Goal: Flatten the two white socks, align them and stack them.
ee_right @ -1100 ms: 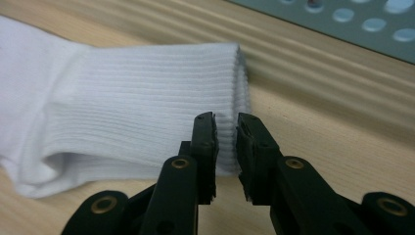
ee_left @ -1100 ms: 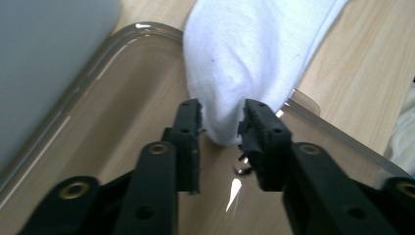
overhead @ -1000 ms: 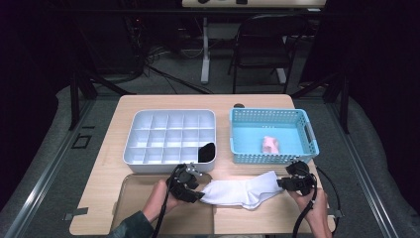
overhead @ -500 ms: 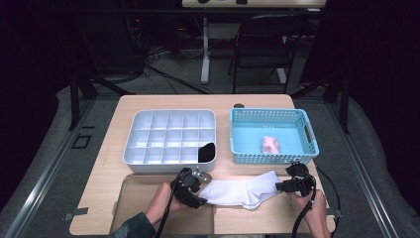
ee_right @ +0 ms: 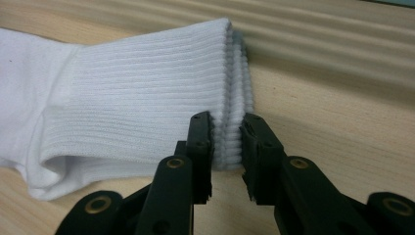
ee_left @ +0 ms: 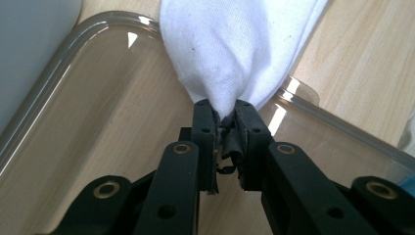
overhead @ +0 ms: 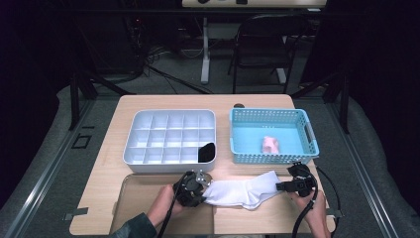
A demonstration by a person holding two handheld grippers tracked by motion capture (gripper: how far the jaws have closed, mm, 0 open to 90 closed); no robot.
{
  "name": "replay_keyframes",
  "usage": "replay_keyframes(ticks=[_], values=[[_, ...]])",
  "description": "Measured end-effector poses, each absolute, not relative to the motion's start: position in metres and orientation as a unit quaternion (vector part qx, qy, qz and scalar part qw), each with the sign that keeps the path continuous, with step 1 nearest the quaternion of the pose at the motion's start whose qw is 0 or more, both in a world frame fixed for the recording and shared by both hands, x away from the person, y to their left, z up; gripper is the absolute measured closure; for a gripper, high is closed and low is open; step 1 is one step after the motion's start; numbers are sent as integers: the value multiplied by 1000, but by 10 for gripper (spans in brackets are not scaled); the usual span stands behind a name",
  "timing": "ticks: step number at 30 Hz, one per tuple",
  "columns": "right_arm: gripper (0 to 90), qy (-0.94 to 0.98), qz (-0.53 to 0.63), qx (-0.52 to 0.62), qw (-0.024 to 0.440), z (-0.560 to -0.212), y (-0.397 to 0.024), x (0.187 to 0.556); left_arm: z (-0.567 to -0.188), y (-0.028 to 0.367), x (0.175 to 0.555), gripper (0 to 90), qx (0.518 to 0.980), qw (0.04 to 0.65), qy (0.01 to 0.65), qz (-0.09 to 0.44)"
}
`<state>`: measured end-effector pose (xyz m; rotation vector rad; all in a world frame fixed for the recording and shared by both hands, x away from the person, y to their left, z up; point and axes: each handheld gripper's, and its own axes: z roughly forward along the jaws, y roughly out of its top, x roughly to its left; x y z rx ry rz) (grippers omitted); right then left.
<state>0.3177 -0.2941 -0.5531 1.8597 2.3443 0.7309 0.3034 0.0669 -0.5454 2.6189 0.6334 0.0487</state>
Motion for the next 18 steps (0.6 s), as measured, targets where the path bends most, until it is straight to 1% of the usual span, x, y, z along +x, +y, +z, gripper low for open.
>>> replay_keyframes(ticks=[7,11,18], values=[[773,758,242,605,32,-550,-296,316,-545,68,305,821,943,237,232,31],[778,752,255,607,42,-541,-296,312,-543,67,306,821,940,246,232,40],[780,749,263,606,47,-536,-299,308,-544,64,306,821,939,253,228,39]])
